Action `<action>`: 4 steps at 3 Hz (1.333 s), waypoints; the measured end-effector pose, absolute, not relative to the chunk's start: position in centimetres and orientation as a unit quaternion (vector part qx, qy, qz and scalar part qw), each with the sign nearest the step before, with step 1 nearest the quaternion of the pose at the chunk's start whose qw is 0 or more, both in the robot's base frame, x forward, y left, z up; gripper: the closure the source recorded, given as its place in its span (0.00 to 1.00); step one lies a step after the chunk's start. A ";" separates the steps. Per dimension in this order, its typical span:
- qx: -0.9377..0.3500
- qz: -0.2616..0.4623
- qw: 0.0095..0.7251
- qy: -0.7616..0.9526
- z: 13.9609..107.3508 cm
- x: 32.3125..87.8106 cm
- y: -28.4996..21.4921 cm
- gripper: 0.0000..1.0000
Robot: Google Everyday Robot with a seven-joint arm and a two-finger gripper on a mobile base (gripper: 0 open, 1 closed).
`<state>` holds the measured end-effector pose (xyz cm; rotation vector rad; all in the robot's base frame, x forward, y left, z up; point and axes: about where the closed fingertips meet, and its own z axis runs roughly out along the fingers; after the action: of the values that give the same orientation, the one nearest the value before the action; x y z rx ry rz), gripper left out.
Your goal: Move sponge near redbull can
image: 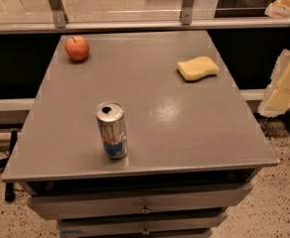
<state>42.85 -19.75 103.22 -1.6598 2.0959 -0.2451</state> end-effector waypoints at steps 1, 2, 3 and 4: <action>-0.602 -0.090 0.228 0.759 103.3 42.9 -19.7 0.00; -0.597 -0.083 0.257 0.756 102.7 45.6 -19.6 0.00; -0.577 -0.066 0.302 0.756 101.1 51.2 -20.2 0.00; -0.544 -0.051 0.342 0.764 98.9 56.9 -20.9 0.00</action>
Offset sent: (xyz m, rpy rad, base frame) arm 0.0899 -0.0028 -0.0272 0.1469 -0.0947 0.0115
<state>56.86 -20.94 98.91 -1.4157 1.9881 -0.1337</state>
